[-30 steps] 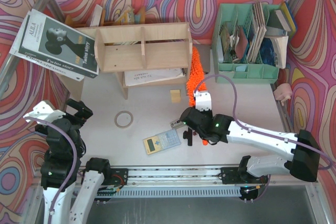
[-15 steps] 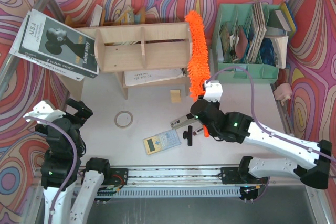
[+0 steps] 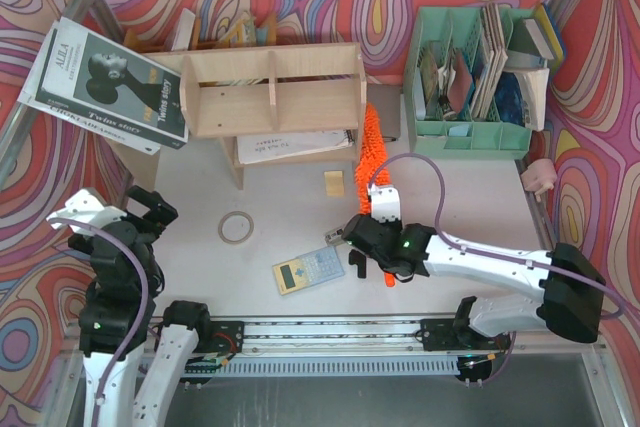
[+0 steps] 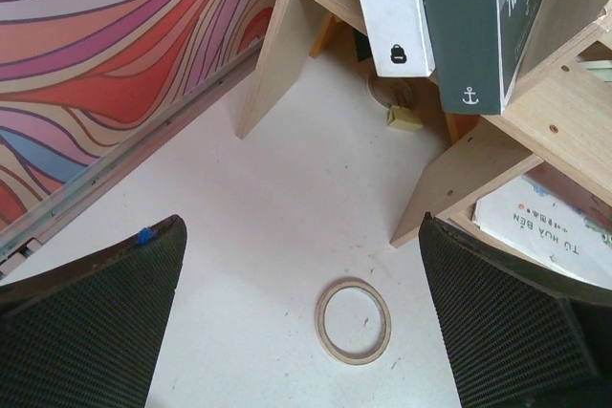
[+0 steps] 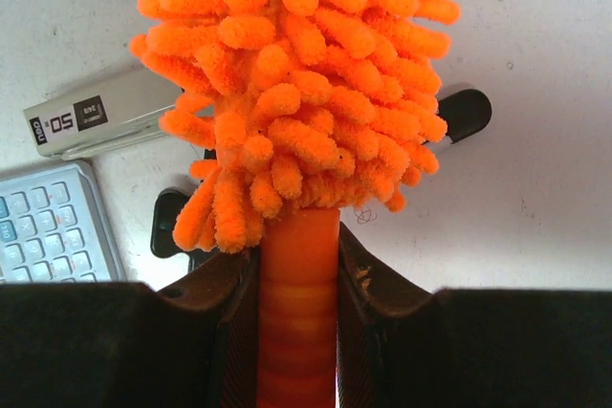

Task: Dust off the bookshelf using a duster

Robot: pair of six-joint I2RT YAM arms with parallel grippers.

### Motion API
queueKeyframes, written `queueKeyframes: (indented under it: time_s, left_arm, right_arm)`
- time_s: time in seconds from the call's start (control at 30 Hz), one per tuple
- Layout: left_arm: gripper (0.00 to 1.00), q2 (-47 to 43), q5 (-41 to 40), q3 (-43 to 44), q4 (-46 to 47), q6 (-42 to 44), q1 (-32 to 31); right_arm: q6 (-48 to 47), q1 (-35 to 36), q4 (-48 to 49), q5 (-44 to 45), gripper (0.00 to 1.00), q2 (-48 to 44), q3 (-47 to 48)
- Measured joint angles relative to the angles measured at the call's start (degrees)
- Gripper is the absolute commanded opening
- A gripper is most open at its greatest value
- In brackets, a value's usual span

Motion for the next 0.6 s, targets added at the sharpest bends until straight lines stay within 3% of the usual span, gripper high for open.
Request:
queueKeyframes:
  time_s: [0.23,0.6]
  left_arm:
    - [0.99,0.5,0.2,0.0,0.0,0.0,0.2]
    - [0.99,0.6,0.2,0.0,0.0,0.0,0.2]
  right_arm:
    - [-1.2,0.0,-2.2,1.5,0.0,0.4,2.8]
    - [-5.9,-0.3,-3.4,6.1,0.0,-7.0,10.6]
